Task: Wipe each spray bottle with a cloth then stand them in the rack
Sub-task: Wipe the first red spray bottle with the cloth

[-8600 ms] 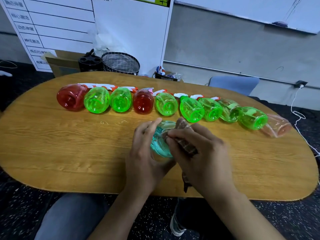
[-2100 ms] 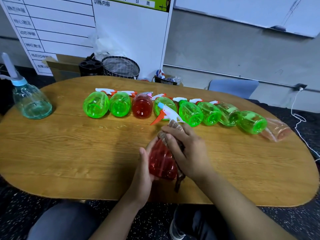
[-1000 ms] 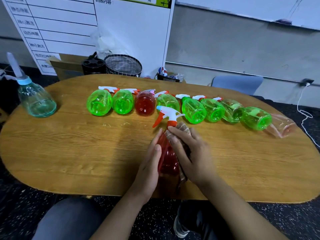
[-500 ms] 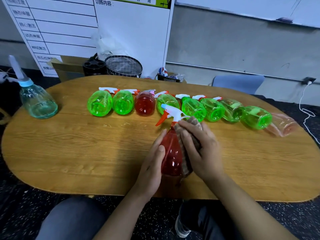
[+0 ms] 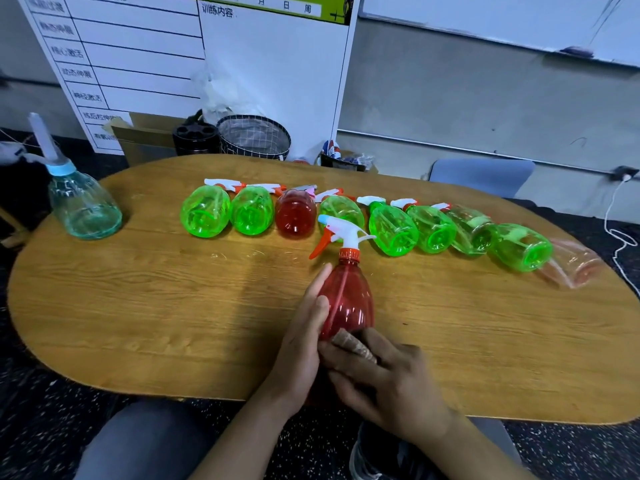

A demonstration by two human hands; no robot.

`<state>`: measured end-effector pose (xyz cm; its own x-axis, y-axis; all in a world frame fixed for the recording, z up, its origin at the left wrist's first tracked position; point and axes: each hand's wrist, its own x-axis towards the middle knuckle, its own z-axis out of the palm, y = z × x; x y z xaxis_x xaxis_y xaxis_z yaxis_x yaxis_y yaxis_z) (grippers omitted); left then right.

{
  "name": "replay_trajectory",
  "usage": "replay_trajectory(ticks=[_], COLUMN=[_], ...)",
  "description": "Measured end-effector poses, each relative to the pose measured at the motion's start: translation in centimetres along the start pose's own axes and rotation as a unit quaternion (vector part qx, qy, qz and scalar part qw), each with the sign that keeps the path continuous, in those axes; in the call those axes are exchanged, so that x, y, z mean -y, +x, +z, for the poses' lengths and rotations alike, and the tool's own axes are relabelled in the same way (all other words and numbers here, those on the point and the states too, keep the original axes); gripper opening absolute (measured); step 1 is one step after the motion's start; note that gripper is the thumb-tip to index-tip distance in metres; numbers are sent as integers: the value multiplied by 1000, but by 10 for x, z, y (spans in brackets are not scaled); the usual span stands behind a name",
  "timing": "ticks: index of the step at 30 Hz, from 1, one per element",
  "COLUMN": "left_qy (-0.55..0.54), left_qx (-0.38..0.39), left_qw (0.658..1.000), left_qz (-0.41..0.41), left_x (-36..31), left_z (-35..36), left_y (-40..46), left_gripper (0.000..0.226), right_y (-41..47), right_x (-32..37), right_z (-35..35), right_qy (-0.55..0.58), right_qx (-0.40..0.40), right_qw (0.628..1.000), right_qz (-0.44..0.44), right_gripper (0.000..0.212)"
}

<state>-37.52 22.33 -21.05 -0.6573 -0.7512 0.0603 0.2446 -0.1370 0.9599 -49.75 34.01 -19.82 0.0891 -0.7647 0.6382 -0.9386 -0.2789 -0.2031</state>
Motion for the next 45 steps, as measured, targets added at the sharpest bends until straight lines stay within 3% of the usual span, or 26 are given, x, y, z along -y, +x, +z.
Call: replay_trajectory(ticks=[2,6,9,12,21,24,27,30,32,35,39,45], left_qy=[6,29,41,32,19,20,36,69,80,74,50,63], left_qx=[7,44,45,41,20,29,24,31,51,55,34,32], left_qw=[1000,999,998,999,1000,999,999,997,995,995,998,997], left_qz=[10,1,-1,10,-14,-13,-2,5,12,25,10,1], left_x=[0,3,4,1,-2,-3,-4,-7,-9,-9,-2,5], left_z=[2,6,5,3,-3,0,2,2,2,2,-1,2], left_y=[0,-1,-1,-1,-1,-2,-4,-7,-8,-7,-3,-3], left_gripper=[46,43,49,46,51,50,53,65,69,67,54,50], right_y=[6,44,57,44,-6,-9,-7,1,3,3,2,32], right_x=[-2,-18,-25,-20,4,8,12,10,8,8,5,-11], right_z=[-6,-19,-7,3,10,5,0,6,15,24,23,-3], right_qy=[41,64,83,66,13,63,177,304,362,398,387,221], right_qx=[-22,-101,-84,-73,-47,-55,-135,-237,-262,-277,-257,-214], right_qw=[998,970,959,965,996,992,945,834,778,748,768,883], right_qz=[38,211,256,244,71,97,240,395,442,453,441,354], right_gripper=[29,37,38,38,39,36,31,23,27,26,25,23])
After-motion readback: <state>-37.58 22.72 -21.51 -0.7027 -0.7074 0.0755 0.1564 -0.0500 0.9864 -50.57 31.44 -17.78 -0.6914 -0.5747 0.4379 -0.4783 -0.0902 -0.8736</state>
